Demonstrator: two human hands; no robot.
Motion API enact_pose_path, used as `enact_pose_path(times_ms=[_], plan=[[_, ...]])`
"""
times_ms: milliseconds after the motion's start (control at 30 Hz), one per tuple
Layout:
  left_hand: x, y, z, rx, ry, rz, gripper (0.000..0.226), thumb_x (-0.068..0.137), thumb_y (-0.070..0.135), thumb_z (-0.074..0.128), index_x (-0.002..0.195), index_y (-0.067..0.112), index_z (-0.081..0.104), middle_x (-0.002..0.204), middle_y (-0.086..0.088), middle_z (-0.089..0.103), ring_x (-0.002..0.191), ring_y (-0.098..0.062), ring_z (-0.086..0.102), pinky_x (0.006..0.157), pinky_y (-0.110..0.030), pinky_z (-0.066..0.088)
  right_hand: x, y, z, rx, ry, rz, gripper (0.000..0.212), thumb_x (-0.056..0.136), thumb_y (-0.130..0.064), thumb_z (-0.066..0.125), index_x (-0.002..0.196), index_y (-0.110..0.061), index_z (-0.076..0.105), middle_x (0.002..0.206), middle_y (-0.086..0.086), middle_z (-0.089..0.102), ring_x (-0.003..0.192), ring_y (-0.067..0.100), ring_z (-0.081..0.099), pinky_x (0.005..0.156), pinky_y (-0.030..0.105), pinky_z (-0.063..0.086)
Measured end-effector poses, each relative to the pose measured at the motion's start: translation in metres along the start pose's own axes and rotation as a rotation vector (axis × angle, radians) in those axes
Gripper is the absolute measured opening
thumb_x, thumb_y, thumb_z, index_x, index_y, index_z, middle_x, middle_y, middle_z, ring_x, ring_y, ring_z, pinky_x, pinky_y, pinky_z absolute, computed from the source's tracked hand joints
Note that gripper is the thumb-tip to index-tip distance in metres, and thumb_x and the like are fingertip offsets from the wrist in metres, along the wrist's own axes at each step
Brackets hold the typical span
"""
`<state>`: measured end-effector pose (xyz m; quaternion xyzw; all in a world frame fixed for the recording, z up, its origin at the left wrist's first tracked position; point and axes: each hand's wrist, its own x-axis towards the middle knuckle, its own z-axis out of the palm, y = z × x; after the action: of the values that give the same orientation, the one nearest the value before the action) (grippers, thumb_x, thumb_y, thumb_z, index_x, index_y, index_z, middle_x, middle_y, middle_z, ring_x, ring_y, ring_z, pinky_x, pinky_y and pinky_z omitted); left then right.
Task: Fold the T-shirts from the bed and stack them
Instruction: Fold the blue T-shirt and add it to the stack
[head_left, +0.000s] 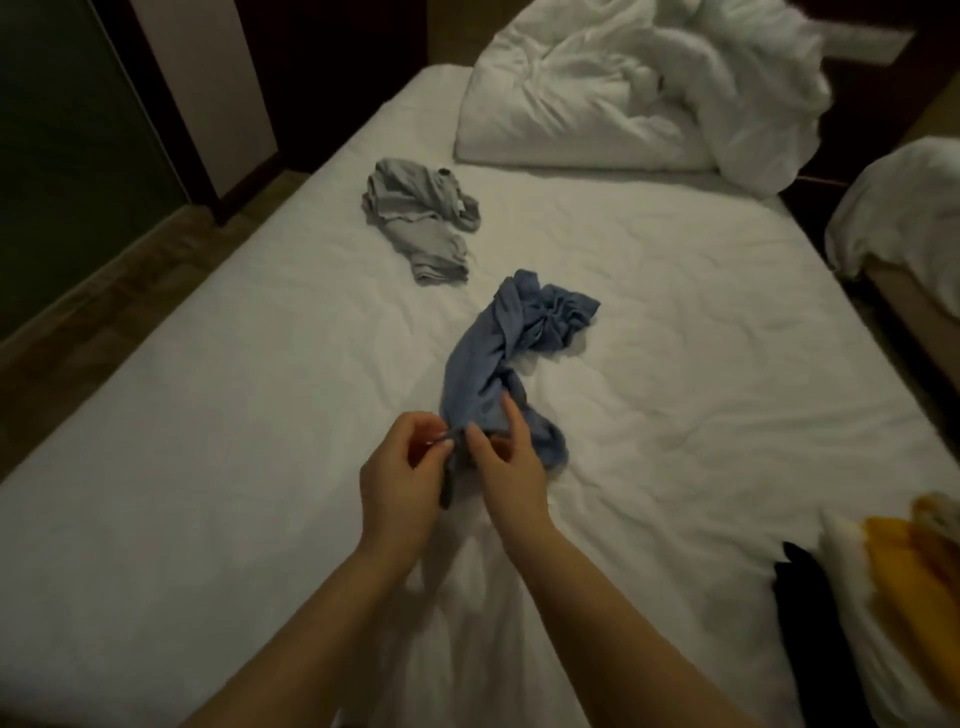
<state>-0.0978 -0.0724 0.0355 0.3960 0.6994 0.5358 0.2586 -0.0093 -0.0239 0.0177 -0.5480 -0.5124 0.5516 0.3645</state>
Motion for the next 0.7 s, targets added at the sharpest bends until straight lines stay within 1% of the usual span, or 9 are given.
enact_pose_path(times_ms=[33, 100, 200, 267, 333, 500, 567, 633, 700], plan=[[-0.013, 0.011, -0.008, -0.056, 0.025, -0.008, 0.029, 0.084, 0.006, 0.064, 0.076, 0.033, 0.056, 0.076, 0.014, 0.064, 0.073, 0.004, 0.060, 0.066, -0.010, 0.048, -0.016, -0.005, 0.000, 0.045, -0.021, 0.011, 0.047, 0.093, -0.030, 0.055, 0.136, -0.037, 0.038, 0.126, 0.001, 0.058, 0.105, 0.013, 0.059, 0.086, 0.023, 0.052], [-0.041, 0.032, -0.023, -0.160, 0.039, -0.020, 0.028, 0.083, 0.003, 0.064, 0.078, 0.030, 0.058, 0.076, 0.013, 0.065, 0.073, 0.002, 0.062, 0.066, -0.011, 0.050, -0.053, -0.017, -0.001, 0.155, -0.064, 0.015, 0.037, 0.096, -0.024, 0.050, 0.132, -0.030, 0.044, 0.123, -0.002, 0.057, 0.097, 0.005, 0.059, 0.077, 0.016, 0.053], [-0.079, 0.062, -0.042, -0.237, 0.014, -0.005, 0.027, 0.084, 0.002, 0.063, 0.080, 0.028, 0.060, 0.077, 0.010, 0.066, 0.075, -0.001, 0.064, 0.066, -0.014, 0.052, -0.109, -0.030, -0.006, 0.219, -0.030, -0.046, 0.023, 0.095, -0.014, 0.051, 0.111, -0.029, 0.053, 0.099, -0.015, 0.062, 0.078, -0.008, 0.060, 0.065, 0.009, 0.049], [-0.098, 0.082, -0.054, -0.249, -0.018, 0.027, 0.028, 0.084, 0.002, 0.063, 0.081, 0.030, 0.061, 0.074, 0.010, 0.066, 0.073, -0.001, 0.064, 0.065, -0.014, 0.052, -0.141, -0.035, -0.010, 0.177, 0.059, -0.126, 0.017, 0.093, -0.014, 0.054, 0.089, -0.030, 0.057, 0.080, -0.014, 0.064, 0.072, -0.002, 0.062, 0.064, 0.015, 0.049], [-0.114, 0.100, -0.067, -0.236, -0.060, 0.067, 0.028, 0.083, 0.002, 0.063, 0.081, 0.030, 0.061, 0.074, 0.009, 0.065, 0.069, 0.001, 0.063, 0.061, -0.013, 0.051, -0.166, -0.039, -0.017, 0.092, 0.180, -0.205, 0.017, 0.092, -0.017, 0.056, 0.078, -0.026, 0.059, 0.070, -0.008, 0.063, 0.066, 0.002, 0.059, 0.060, 0.019, 0.047], [-0.149, 0.124, -0.092, -0.195, -0.078, 0.108, 0.024, 0.083, 0.005, 0.066, 0.082, 0.028, 0.061, 0.076, 0.005, 0.066, 0.069, -0.002, 0.063, 0.059, -0.008, 0.049, -0.212, -0.059, -0.048, -0.042, 0.346, -0.399, 0.013, 0.090, -0.018, 0.059, 0.080, -0.023, 0.063, 0.073, -0.012, 0.063, 0.071, -0.003, 0.057, 0.060, 0.010, 0.044], [-0.162, 0.127, -0.096, -0.210, -0.071, 0.072, 0.020, 0.082, 0.007, 0.067, 0.083, 0.027, 0.062, 0.077, 0.003, 0.068, 0.074, -0.009, 0.065, 0.064, -0.017, 0.054, -0.230, -0.069, -0.056, -0.017, 0.254, -0.457, 0.008, 0.090, -0.019, 0.060, 0.084, -0.024, 0.062, 0.076, -0.013, 0.063, 0.074, -0.002, 0.059, 0.063, 0.011, 0.047], [-0.175, 0.130, -0.097, -0.250, -0.079, 0.035, 0.017, 0.082, 0.006, 0.067, 0.084, 0.022, 0.064, 0.079, -0.004, 0.069, 0.078, -0.019, 0.067, 0.070, -0.031, 0.057, -0.249, -0.074, -0.057, 0.004, 0.073, -0.518, 0.010, 0.086, -0.017, 0.064, 0.081, -0.024, 0.061, 0.075, -0.010, 0.063, 0.074, 0.000, 0.060, 0.065, 0.010, 0.046], [-0.186, 0.135, -0.099, -0.322, -0.082, 0.000, 0.015, 0.081, 0.002, 0.066, 0.085, 0.016, 0.063, 0.080, -0.009, 0.069, 0.077, -0.024, 0.068, 0.070, -0.035, 0.058, -0.263, -0.073, -0.058, -0.101, -0.034, -0.573, 0.009, 0.078, -0.031, 0.069, 0.080, -0.027, 0.061, 0.079, -0.010, 0.062, 0.078, 0.004, 0.059, 0.069, 0.011, 0.045]])
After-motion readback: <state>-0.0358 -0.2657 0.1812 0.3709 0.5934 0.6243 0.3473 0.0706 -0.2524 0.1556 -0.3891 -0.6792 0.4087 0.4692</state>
